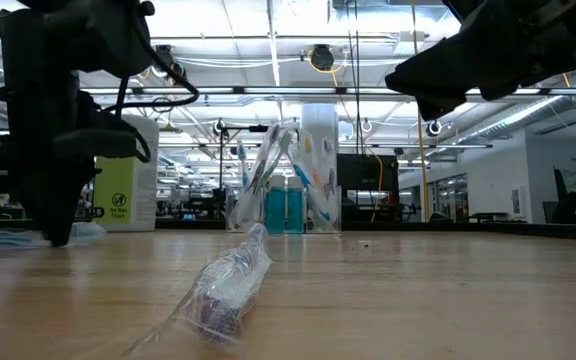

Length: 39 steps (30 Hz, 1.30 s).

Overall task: Pick & Place toothbrushing station
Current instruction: Put the blue toothbrush into the transparent organizer

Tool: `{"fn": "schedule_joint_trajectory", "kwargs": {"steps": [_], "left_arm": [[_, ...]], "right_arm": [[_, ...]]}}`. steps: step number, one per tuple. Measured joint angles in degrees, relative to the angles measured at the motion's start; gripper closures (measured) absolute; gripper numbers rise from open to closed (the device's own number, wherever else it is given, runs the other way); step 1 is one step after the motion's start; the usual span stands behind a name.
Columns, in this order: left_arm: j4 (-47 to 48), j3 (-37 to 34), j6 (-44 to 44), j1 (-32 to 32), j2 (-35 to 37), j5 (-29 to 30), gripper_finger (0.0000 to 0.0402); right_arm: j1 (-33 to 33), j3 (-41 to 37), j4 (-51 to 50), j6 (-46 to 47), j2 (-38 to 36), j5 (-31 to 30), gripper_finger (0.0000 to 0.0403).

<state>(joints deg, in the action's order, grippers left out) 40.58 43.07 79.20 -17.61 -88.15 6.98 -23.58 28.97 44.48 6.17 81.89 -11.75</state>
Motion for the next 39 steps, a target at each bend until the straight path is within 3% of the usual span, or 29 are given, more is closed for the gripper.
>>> {"fn": "schedule_joint_trajectory", "kwargs": {"steps": [13, 29, 39], "left_arm": [[0.0, 4.3, -4.3, -0.5, 0.0, 6.4, 0.0395], [-0.1, 14.3, -17.4, -0.5, 0.3, 20.1, 0.0398], [-2.0, 14.4, -22.8, 0.3, 9.2, 30.3, 0.0395]], "right_arm": [[0.0, 0.0, -0.2, 0.0, 0.0, -0.5, 0.0332], [0.0, 0.0, -0.2, 0.2, 0.0, -0.4, 0.0332], [0.0, 0.0, -0.3, 0.2, 0.0, -0.4, 0.0332]]}}
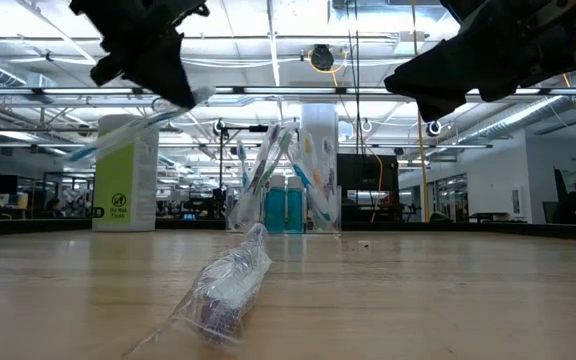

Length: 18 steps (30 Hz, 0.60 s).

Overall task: Pick & Place toothbrushing station
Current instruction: Put the blue toothbrush into the transparent organizer

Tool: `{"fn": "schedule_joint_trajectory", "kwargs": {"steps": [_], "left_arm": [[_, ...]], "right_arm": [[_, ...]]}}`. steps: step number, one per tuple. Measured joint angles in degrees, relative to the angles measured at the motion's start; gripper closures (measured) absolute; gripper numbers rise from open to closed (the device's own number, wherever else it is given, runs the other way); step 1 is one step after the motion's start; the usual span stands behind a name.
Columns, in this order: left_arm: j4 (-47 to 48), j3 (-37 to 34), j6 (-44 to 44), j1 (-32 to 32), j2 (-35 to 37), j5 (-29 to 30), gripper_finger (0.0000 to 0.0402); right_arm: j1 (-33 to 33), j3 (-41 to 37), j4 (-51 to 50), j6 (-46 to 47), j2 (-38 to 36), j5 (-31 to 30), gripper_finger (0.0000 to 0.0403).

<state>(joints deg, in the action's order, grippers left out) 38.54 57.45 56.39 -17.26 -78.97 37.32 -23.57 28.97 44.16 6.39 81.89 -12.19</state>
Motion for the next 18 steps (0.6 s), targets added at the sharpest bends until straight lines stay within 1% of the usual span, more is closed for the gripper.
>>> {"fn": "schedule_joint_trajectory", "kwargs": {"steps": [2, 4, 9, 13, 18], "left_arm": [[-0.9, 0.0, -2.4, 0.5, 1.4, 1.9, 0.0397], [-3.8, -0.1, -5.7, 1.2, 2.0, 3.6, 0.0398], [-8.0, -0.1, -11.5, 4.2, 3.2, 4.1, 0.0397], [-11.2, -0.1, -15.6, 7.7, 3.0, 1.8, 0.0395], [-17.9, -0.1, -22.8, 12.0, 3.1, -1.0, 0.0398]], "right_arm": [[0.0, 0.0, 0.1, 0.0, 0.0, 0.0, 0.0332], [0.0, 0.0, 0.0, 0.0, 0.0, 0.0, 0.0332], [0.0, 0.0, -0.4, 0.0, 0.0, 0.0, 0.0332], [0.0, 0.0, -0.3, 0.0, 0.0, 0.0, 0.0332], [0.0, 0.0, -0.3, 0.0, 0.0, 0.0, 0.0332]]}}
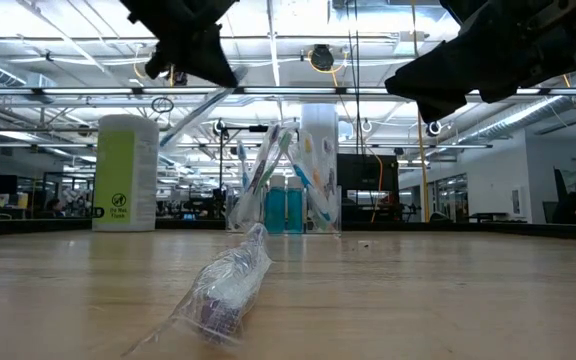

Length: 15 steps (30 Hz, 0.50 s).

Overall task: Pick & Place toothbrushing station
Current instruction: Put the blue toothbrush into the transparent organizer

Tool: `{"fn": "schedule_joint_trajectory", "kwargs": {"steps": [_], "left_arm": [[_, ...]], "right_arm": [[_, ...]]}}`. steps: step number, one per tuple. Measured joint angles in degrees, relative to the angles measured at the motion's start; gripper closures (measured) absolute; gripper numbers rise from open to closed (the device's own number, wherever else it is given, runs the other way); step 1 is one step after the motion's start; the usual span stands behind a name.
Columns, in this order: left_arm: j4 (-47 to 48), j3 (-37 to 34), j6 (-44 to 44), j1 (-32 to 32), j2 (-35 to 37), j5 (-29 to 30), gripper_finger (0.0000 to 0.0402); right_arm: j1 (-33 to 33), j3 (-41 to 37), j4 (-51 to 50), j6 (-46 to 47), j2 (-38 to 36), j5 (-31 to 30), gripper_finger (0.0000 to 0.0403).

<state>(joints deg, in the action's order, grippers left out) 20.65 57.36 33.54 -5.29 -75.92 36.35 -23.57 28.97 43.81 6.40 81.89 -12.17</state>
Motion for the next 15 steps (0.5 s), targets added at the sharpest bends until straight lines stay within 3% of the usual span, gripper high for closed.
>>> {"fn": "schedule_joint_trajectory", "kwargs": {"steps": [15], "left_arm": [[-16.2, 0.0, -14.2, 11.7, 0.0, -6.8, 0.0397]], "right_arm": [[0.0, 0.0, -1.7, 0.0, 0.0, 0.0, 0.0332]]}}
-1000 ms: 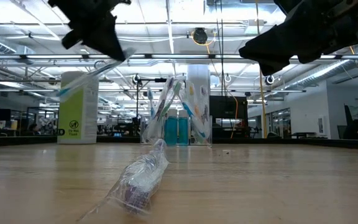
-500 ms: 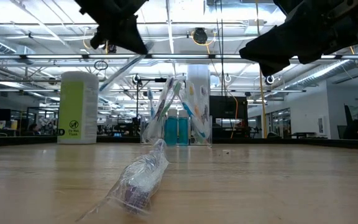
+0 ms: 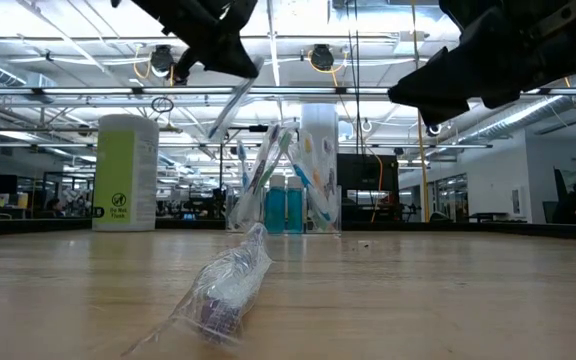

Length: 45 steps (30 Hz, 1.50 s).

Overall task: Pick & Place toothbrushing station
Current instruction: Put the blue toothbrush into the transparent organizer

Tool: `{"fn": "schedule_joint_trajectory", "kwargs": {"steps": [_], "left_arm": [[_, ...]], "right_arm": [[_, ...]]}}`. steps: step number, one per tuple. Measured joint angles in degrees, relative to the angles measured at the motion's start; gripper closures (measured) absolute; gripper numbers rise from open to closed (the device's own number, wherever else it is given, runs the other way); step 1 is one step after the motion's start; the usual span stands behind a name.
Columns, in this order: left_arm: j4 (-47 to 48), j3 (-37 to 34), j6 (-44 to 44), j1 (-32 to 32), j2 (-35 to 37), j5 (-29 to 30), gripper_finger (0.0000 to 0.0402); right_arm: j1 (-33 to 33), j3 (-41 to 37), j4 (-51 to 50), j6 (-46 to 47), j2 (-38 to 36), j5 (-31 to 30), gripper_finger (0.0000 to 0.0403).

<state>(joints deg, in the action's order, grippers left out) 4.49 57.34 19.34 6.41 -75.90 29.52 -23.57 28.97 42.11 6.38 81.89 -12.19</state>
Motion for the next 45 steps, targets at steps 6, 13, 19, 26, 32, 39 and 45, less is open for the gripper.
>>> {"fn": "schedule_joint_trajectory", "kwargs": {"steps": [6, 13, 19, 26, 32, 39, 45], "left_arm": [[-3.9, -0.7, -1.8, 3.8, 0.0, -2.6, 0.0398], [-19.2, -7.7, -3.2, 7.5, -0.1, -7.9, 0.0397], [-28.9, -11.5, -6.7, 10.2, -0.1, -10.2, 0.0391], [-29.0, -11.7, -8.7, 12.8, -1.9, -11.1, 0.0391], [-30.2, -11.8, -8.9, 14.6, -5.0, -12.7, 0.0395], [-34.4, -11.7, -9.4, 16.0, -8.3, -14.3, 0.0397], [-34.7, -11.7, -9.9, 16.2, -8.7, -14.5, 0.0389]], "right_arm": [[0.0, 0.0, -0.6, -0.1, 0.0, 0.0, 0.0332], [0.0, 0.0, -0.5, -0.9, 0.0, 0.0, 0.0332], [0.0, 0.0, -0.4, -2.0, 0.0, 0.0, 0.0332], [0.7, 0.0, -0.3, -3.0, 0.0, 0.0, 0.0332], [1.9, 0.0, -1.2, -2.7, 0.0, 0.0, 0.0332], [1.9, 0.0, -1.9, -2.6, 0.0, 0.0, 0.0332], [1.9, 0.0, -1.9, -2.6, 0.0, 0.0, 0.0332]]}}
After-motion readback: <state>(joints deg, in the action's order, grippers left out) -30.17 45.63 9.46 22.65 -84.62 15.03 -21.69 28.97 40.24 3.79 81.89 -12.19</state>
